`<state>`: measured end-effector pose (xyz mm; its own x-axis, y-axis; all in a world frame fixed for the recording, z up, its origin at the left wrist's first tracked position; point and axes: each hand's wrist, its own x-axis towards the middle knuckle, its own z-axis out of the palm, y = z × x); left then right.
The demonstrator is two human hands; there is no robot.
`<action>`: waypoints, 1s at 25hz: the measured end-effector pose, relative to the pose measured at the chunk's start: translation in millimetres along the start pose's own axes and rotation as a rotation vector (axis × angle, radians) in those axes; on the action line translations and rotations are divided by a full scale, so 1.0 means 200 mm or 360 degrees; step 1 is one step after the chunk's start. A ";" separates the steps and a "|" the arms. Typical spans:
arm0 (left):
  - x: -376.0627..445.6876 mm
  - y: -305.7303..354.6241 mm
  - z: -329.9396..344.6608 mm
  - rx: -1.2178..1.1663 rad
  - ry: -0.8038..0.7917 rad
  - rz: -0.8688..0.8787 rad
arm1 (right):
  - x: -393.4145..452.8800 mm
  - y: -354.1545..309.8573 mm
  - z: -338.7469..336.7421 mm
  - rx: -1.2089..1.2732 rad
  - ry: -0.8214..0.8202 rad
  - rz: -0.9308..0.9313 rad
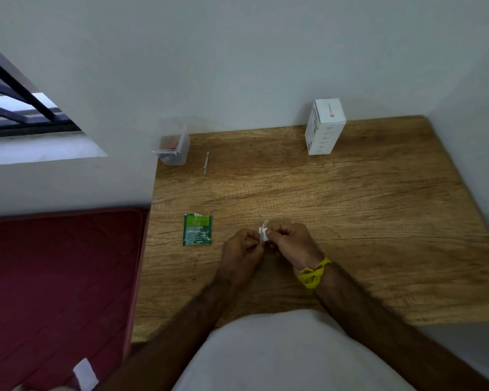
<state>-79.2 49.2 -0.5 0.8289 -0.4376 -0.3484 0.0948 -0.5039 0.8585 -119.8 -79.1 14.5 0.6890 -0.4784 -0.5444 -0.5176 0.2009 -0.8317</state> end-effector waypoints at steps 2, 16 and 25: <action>0.01 0.00 0.00 0.0000 -0.0029 0.0000 | 0.03 -0.02 0.00 0.0167 0.0023 0.0137; 0.05 0.03 -0.01 0.0130 -0.0011 0.0059 | 0.13 0.28 -0.13 -0.1498 0.0336 -0.1910; 0.08 0.02 -0.03 0.0031 -0.0180 0.0055 | 0.19 0.31 -0.18 -0.1674 0.0223 -0.2159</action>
<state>-63.0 45.7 -0.8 0.7641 -0.5354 -0.3599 0.0558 -0.5009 0.8637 -143.7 -116.7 -53.4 0.8646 0.1034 0.4917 0.2276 -0.9530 -0.1998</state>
